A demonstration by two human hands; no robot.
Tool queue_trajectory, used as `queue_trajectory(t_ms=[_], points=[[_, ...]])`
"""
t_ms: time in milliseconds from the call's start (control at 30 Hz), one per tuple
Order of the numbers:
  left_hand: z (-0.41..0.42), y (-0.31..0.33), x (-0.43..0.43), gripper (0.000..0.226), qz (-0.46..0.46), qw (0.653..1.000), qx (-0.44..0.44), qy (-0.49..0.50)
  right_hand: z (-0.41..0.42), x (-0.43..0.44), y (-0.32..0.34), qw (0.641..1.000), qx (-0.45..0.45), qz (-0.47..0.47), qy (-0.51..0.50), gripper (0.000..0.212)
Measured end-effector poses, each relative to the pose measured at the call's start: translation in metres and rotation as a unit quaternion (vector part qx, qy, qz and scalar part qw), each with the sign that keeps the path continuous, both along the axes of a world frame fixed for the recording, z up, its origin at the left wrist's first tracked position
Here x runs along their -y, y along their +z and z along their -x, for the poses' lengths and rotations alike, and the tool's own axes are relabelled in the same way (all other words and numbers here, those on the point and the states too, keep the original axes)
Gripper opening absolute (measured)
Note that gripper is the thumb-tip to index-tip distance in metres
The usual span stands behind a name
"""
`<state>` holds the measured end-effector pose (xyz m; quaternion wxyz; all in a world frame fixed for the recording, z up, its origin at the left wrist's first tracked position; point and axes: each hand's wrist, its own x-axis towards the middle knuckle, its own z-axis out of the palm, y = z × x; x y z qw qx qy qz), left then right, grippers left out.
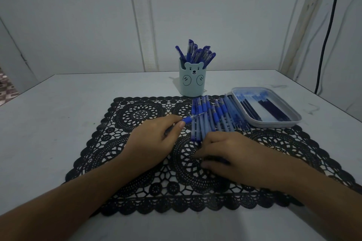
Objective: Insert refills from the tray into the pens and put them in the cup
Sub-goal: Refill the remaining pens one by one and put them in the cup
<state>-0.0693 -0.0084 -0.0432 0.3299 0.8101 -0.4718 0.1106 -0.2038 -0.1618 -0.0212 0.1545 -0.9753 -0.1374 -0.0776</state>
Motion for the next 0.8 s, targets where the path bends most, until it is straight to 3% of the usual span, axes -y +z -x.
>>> queue_trajectory(t_ms=[100,300,367,533,633,700,800], points=[[0.000,0.000,0.000,0.031,0.001,1.000,0.002,0.002,-0.003,0.003,-0.001,1.000,0.011,-0.026,-0.015,0.017],[0.001,0.000,-0.001,0.030,-0.004,1.000,-0.003,-0.002,-0.003,0.007,0.000,0.998,0.005,-0.057,-0.028,0.022],[0.001,0.001,-0.001,0.030,-0.006,1.000,0.000,-0.003,-0.004,0.009,0.003,0.994,0.033,-0.094,-0.053,0.013],[0.004,0.001,-0.002,0.035,-0.025,0.999,0.015,-0.018,-0.007,0.016,0.005,0.943,0.143,-0.243,-0.179,0.003],[0.005,0.001,-0.002,0.043,-0.039,0.998,0.036,-0.042,-0.010,0.014,0.000,0.954,0.108,-0.220,-0.172,0.018],[0.005,0.000,-0.002,0.044,-0.038,0.997,0.037,-0.048,-0.012,0.013,-0.002,0.961,0.091,-0.209,-0.154,0.015],[0.004,0.000,-0.002,0.043,-0.031,0.998,0.025,-0.046,-0.010,0.017,0.002,0.944,0.078,-0.281,-0.157,0.010]])
